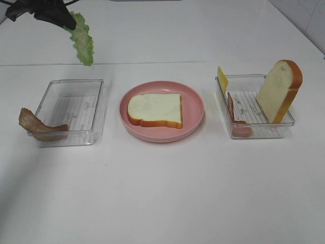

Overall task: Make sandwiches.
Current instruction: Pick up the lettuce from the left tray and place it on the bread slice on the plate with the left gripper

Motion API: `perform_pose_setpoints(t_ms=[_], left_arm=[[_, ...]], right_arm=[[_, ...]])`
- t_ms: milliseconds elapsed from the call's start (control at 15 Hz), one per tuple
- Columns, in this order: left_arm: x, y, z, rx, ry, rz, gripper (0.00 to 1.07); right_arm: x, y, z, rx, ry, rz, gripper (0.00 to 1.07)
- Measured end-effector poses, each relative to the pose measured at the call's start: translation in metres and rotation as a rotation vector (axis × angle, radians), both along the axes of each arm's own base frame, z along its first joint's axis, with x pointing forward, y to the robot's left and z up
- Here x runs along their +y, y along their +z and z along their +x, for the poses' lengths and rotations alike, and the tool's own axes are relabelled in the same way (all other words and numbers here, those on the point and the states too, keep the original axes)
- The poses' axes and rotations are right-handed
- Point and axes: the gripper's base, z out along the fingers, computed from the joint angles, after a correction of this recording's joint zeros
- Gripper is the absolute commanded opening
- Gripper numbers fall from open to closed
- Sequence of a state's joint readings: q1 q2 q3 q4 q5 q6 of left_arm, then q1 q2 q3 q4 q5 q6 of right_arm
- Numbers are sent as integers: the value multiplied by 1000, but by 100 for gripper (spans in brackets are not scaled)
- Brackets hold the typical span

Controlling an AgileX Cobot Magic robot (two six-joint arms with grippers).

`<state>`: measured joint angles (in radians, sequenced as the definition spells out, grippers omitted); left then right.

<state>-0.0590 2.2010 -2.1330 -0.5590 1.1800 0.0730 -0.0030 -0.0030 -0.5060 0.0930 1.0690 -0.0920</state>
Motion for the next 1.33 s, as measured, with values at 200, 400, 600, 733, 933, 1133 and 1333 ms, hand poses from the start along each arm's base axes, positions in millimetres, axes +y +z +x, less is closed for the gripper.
perform_pose_setpoints(t_ms=[200,400,600,733,933,1133,1333], left_arm=[[-32,8,-4,-29,-87,-140,0],[-65,2,-7,-17,-156,-217,0],[-111,-24,-7,6,-222,-316,0],[-133,-41,-8,32,-248,-345,0],[-152,-66,-11,82,-276,-347,0],[-158,-88,-11,114,-292,-299,0],[-154,-106,-9,124,-307,-214,0]], right_arm=[[0,0,0,0,0,0,78],[0,0,0,0,0,0,78],[0,0,0,0,0,0,78],[0,0,0,0,0,0,78],[0,0,0,0,0,0,78],[0,0,0,0,0,0,78],[0,0,0,0,0,0,78]])
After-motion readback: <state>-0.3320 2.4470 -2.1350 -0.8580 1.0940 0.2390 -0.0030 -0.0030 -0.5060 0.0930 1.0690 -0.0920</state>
